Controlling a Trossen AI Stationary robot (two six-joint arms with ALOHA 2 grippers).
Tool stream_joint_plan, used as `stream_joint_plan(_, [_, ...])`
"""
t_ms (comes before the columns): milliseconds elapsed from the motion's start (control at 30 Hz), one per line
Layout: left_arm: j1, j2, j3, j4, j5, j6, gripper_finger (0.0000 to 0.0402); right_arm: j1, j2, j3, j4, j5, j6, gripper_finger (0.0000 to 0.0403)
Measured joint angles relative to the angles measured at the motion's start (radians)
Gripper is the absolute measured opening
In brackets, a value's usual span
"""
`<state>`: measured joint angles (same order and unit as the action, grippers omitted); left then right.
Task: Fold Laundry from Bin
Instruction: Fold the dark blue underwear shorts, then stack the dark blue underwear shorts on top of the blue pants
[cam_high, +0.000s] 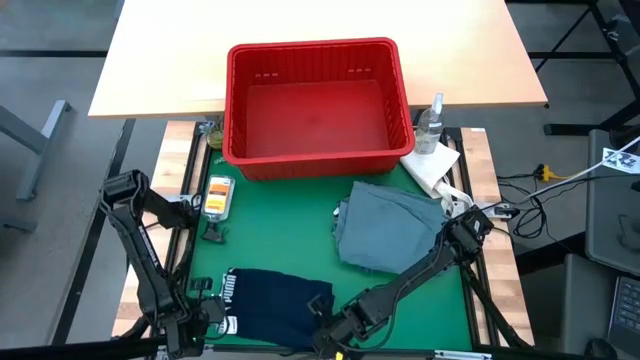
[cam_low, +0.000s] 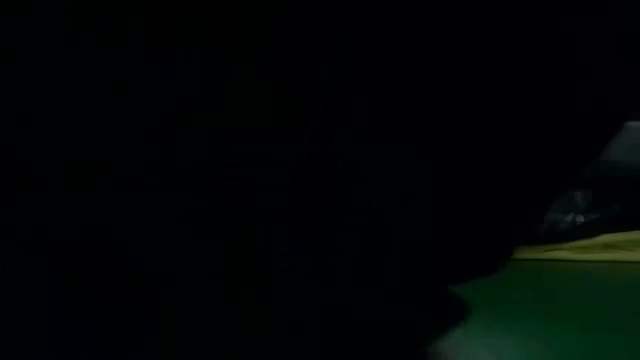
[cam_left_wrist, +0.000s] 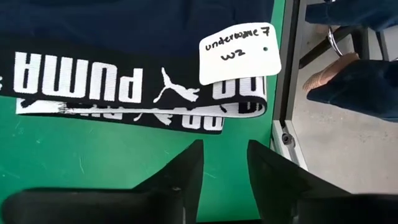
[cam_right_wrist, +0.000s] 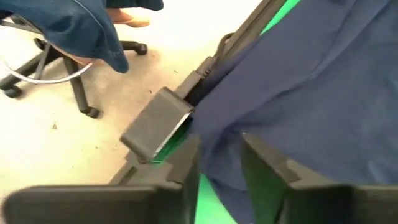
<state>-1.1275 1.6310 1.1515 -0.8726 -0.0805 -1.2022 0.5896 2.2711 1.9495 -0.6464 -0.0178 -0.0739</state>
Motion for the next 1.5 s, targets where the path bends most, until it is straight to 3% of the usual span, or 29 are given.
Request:
stream_joint_plan(167, [0.004, 0.000, 0.000, -0.001, 0.038, 0.005, 0.0137, -0.001, 0.000, 0.000, -0.009, -0.042, 0.026, 0.0159])
stream_joint_plan(333, [0.010, -0.001, 0.000, -0.027, 0.129, 0.008, 0.0128, -0.019, 0.000, 0.000, -0.011, -0.067, 0.025, 0.0180])
stream_joint_plan(633, [0.010, -0.005, 0.000, -0.035, 0.017, 0.008, 0.0103, -0.090, 0.000, 0.000, -0.020, -0.203, 0.025, 0.0182])
stream_joint_plan(933, [0.010, -0.006, -0.006, -0.051, -0.019, -0.184, 0.0158, -0.076, 0.000, 0.000, -0.149, -0.170, -0.090, 0.0182])
stream_joint_plan(1167, [0.023, -0.006, -0.037, -0.055, -0.027, -0.404, 0.0203, -0.041, 0.000, 0.000, -0.190, -0.003, -0.268, 0.0182])
stream_joint_plan(1333, [0.051, -0.013, -0.037, -0.054, -0.033, -0.410, 0.0196, -0.008, 0.001, 0.000, -0.189, 0.121, -0.442, 0.0182])
stream_joint_plan(1500, [0.072, -0.041, -0.037, -0.065, -0.036, -0.331, 0.0182, 0.000, 0.004, -0.026, -0.152, 0.146, -0.510, 0.0182])
